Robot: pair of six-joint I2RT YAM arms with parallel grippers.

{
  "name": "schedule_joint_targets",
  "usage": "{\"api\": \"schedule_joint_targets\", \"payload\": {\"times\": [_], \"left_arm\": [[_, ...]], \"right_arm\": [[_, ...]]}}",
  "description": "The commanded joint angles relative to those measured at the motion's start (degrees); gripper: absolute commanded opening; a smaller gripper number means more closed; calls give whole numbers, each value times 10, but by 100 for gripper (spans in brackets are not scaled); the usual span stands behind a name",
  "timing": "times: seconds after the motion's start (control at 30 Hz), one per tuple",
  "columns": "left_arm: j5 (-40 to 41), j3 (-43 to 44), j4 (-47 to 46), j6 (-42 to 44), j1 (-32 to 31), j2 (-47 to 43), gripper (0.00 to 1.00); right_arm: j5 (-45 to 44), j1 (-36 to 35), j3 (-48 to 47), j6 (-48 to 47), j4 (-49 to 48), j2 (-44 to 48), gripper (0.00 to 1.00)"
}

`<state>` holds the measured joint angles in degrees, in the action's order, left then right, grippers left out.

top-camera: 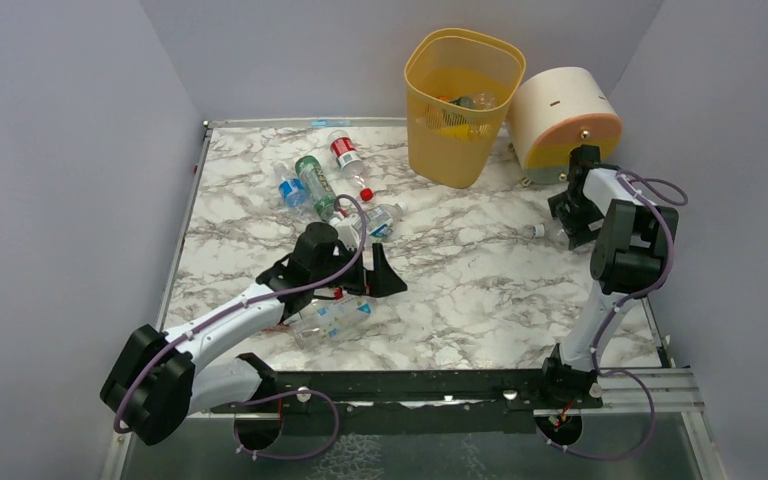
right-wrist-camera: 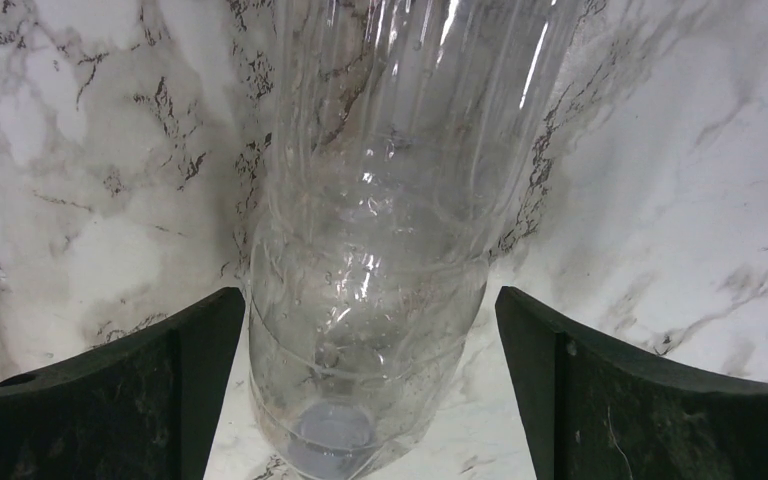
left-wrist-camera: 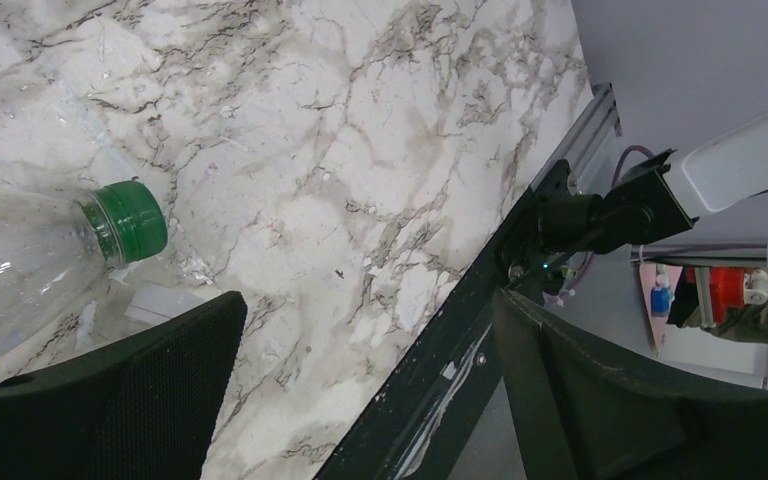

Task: Put the plastic bottles in the bin
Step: Pick up the plastic bottle at the center of the board.

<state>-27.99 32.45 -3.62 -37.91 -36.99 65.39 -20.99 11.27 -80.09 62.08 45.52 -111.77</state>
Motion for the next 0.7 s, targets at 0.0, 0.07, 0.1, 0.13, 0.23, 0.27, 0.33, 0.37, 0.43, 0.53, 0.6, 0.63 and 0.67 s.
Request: {"api": "schedule_joint_targets", "payload": {"times": [0.0, 0.07, 0.1, 0.13, 0.23, 0.27, 0.33, 0.37, 0.43, 0.53, 0.6, 0.63, 0.67], "left_arm": [[9, 9, 4, -1, -4, -24, 99], [8, 8, 6, -5, -4, -30, 99], [9, 8, 6, -6, -4, -32, 99], [9, 7, 7, -9, -4, -36, 99], [10, 5, 11, -13, -4, -47, 99], [12, 4, 14, -14, -4, -50, 99], [19, 7, 25, -10, -4, -57, 99], [22, 11, 34, -6, -4, -59, 99], [29, 19, 51, 0, -4, -64, 99], [38, 24, 63, 0, -4, -75, 99], [42, 24, 66, -1, -4, -80, 99], [44, 24, 68, -1, -4, -81, 99], [47, 23, 68, -2, -4, -83, 99]], "right_arm": [[10, 4, -7, 0, 0, -13, 97], [17, 4, 14, -6, -12, -3, 91], [21, 4, 27, -10, -22, 4, 88], [25, 4, 41, -12, -31, 14, 85], [34, 3, 79, -26, -59, 41, 72], [36, 3, 88, -31, -64, 50, 69], [46, 3, 104, -42, -75, 66, 66], [51, 3, 113, -46, -79, 74, 66], [67, 2, 138, -56, -92, 96, 64], [100, -2, 177, -74, -114, 135, 61], [125, -12, 202, -93, -131, 164, 59], [131, -20, 210, -101, -135, 180, 59], [138, -29, 216, -109, -136, 199, 59]]}}
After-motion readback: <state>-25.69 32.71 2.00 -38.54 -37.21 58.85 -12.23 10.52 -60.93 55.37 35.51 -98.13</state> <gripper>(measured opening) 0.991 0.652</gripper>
